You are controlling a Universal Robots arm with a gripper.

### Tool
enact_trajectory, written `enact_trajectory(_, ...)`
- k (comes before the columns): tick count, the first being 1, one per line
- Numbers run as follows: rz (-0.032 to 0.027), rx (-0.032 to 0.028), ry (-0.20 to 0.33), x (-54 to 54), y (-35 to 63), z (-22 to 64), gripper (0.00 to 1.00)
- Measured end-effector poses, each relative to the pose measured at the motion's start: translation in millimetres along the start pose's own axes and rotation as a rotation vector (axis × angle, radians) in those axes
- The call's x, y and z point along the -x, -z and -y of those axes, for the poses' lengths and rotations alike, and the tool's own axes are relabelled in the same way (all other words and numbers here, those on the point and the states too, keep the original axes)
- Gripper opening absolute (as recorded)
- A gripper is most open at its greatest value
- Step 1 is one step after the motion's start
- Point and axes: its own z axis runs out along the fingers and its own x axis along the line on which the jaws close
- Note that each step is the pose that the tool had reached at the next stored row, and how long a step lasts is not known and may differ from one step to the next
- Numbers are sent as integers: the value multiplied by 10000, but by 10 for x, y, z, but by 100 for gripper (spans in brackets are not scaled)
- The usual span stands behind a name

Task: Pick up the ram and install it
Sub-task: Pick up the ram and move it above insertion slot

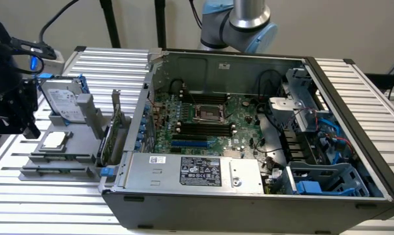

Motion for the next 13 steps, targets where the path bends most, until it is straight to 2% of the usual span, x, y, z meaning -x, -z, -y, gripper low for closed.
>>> enact_trajectory(2, 110, -18, 6, 0, 0, 2, 11)
enact_trajectory(3, 137, -20, 7, 1, 0, 2, 11)
enact_trajectory(8, 140, -21, 8, 0, -1, 3, 12)
enact_trajectory(9, 139, -20, 8, -1, -2, 2, 18)
enact_trajectory(10, 139, -19, 8, -1, -4, 2, 18)
enact_trajectory(12, 140, -21, 7, -1, -16, 3, 30)
enact_trajectory(13, 140, -21, 6, -1, -27, 3, 30)
